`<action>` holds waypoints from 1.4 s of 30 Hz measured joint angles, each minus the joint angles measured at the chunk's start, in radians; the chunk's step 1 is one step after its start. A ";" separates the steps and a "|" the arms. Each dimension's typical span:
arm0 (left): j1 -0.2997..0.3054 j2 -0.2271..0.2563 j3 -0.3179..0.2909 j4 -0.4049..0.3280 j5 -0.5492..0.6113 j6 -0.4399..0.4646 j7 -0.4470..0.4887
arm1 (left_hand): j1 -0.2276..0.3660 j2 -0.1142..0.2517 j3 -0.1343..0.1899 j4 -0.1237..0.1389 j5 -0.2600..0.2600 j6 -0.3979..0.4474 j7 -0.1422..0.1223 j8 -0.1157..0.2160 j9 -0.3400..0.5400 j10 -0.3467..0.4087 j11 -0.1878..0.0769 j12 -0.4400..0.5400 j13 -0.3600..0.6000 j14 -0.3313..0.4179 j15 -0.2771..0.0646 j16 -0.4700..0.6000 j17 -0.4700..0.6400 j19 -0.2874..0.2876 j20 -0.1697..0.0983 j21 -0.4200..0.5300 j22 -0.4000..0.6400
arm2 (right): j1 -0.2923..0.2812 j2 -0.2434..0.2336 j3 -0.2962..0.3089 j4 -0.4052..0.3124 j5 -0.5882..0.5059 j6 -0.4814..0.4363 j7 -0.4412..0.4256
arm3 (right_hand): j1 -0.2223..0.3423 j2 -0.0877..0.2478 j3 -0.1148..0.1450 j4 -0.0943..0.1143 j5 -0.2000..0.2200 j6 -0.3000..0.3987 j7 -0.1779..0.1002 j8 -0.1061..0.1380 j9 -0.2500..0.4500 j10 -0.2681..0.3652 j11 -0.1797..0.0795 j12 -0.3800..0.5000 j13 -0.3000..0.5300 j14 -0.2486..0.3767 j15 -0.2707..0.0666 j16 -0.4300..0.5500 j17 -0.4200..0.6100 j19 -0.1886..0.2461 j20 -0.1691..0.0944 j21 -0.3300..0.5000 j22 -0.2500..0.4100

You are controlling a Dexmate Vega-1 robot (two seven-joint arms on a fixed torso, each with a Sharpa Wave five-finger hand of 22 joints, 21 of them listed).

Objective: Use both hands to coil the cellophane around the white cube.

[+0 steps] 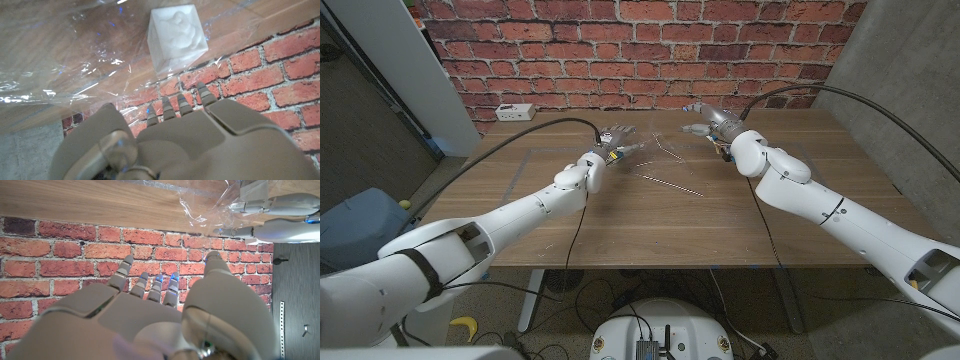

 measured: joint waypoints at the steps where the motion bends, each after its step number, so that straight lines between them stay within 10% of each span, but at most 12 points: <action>1: -0.008 0.003 0.000 0.000 0.000 0.000 0.000 | -0.026 -0.002 -0.009 0.001 0.007 -0.013 0.001 0.000 -0.001 -0.026 -0.001 0.000 -0.002 -0.010 0.001 0.000 0.000 -0.023 -0.001 -0.002 0.001 | 0.000 0.000 0.000 0.000 -0.002 -0.003 -0.001 | 0.000 0.000 -0.002 0.002 0.000 0.000 0.000 0.000 0.000 0.000 0.000 0.000 0.000 0.000 0.000 0.000 0.000 0.000 0.000 0.000 0.000; 8: -0.046 0.001 0.018 0.025 -0.039 -0.027 -0.160 | -0.168 -0.027 -0.050 0.004 0.037 -0.020 0.001 0.000 -0.001 -0.037 -0.006 -0.007 -0.002 -0.015 0.003 0.000 0.000 -0.041 -0.024 -0.012 0.002 | -0.003 0.000 0.001 -0.007 -0.007 -0.013 -0.001 | -0.005 -0.002 -0.004 0.004 -0.004 0.000 0.000 0.000 0.000 0.000 0.000 0.000 0.000 0.000 0.000 0.000 0.000 0.000 0.000 0.000 0.000; 13: -0.066 -0.010 0.032 0.049 -0.048 -0.043 -0.251 | -0.167 -0.067 -0.096 -0.042 0.065 -0.021 0.010 0.016 0.000 -0.042 0.050 0.025 -0.002 -0.022 0.036 0.037 -0.001 -0.040 0.009 0.052 0.001 | -0.003 0.000 0.001 -0.012 -0.011 -0.020 -0.001 | -0.009 0.001 -0.004 0.004 -0.004 0.000 0.000 0.000 0.000 0.000 0.000 0.000 0.000 0.000 0.000 0.000 0.005 0.000 0.000 0.000 0.000; 19: -0.086 -0.021 0.056 0.068 -0.040 -0.039 -0.292 | 0.159 -0.081 -0.036 -0.241 0.047 -0.021 0.013 0.038 0.006 0.022 0.061 0.054 0.000 0.333 -0.042 0.045 -0.003 0.486 0.018 0.238 -0.001 | -0.003 -0.001 0.000 -0.014 -0.016 -0.027 -0.002 | -0.013 -0.002 -0.008 0.008 -0.004 0.000 0.000 0.000 0.000 0.000 0.000 0.000 0.000 0.000 0.000 0.000 0.005 0.000 0.000 0.000 0.000; 23: -0.093 -0.030 0.075 0.072 -0.027 -0.027 -0.307 | 0.328 -0.062 0.027 -0.318 0.003 0.079 0.069 0.084 0.011 0.229 0.003 0.087 0.001 0.490 -0.105 0.036 -0.007 0.588 0.019 0.272 -0.019 | -0.003 -0.001 -0.001 -0.014 -0.017 -0.027 -0.001 | -0.018 0.002 -0.008 0.008 -0.004 0.000 0.000 0.000 0.000 0.000 0.000 0.000 0.000 0.000 0.000 0.000 0.005 0.000 0.000 0.000 0.000; 29: -0.096 -0.039 0.094 0.079 0.022 0.016 -0.307 | 0.381 -0.057 0.052 -0.316 -0.007 0.341 0.092 0.135 0.011 0.415 -0.028 0.105 0.001 0.558 -0.112 0.023 -0.008 0.635 0.005 0.245 -0.015 | 0.004 0.002 -0.003 -0.001 -0.017 -0.020 -0.002 | -0.022 -0.001 -0.005 0.012 -0.004 0.000 0.000 0.000 0.000 0.000 0.000 0.000 0.000 0.000 0.000 0.000 0.005 0.000 0.000 0.000 0.000; 36: -0.099 -0.048 0.114 0.092 0.057 0.044 -0.291 | 0.381 -0.057 0.052 -0.315 -0.009 0.367 0.094 0.131 0.011 0.421 -0.031 0.093 0.000 0.533 -0.111 0.009 -0.007 0.643 -0.048 0.216 -0.013 | 0.012 0.007 -0.005 0.011 -0.018 -0.012 -0.002 | -0.026 0.002 -0.005 0.012 -0.004 0.000 0.000 0.000 0.000 0.000 0.000 0.000 0.000 0.000 0.000 0.000 0.005 0.000 0.000 0.000 0.000; 42: -0.100 -0.052 0.123 0.100 0.073 0.056 -0.278 | 0.369 -0.069 0.046 -0.301 -0.010 0.350 0.077 0.103 0.011 0.402 -0.034 0.074 0.001 0.490 -0.109 0.004 -0.006 0.582 -0.040 0.184 -0.013 | 0.020 0.011 -0.008 0.022 -0.020 -0.007 -0.001 | -0.026 0.002 -0.005 0.012 -0.004 0.000 0.000 0.000 0.000 0.000 0.000 0.000 0.000 0.000 0.000 0.000 0.004 0.000 0.000 0.000 0.000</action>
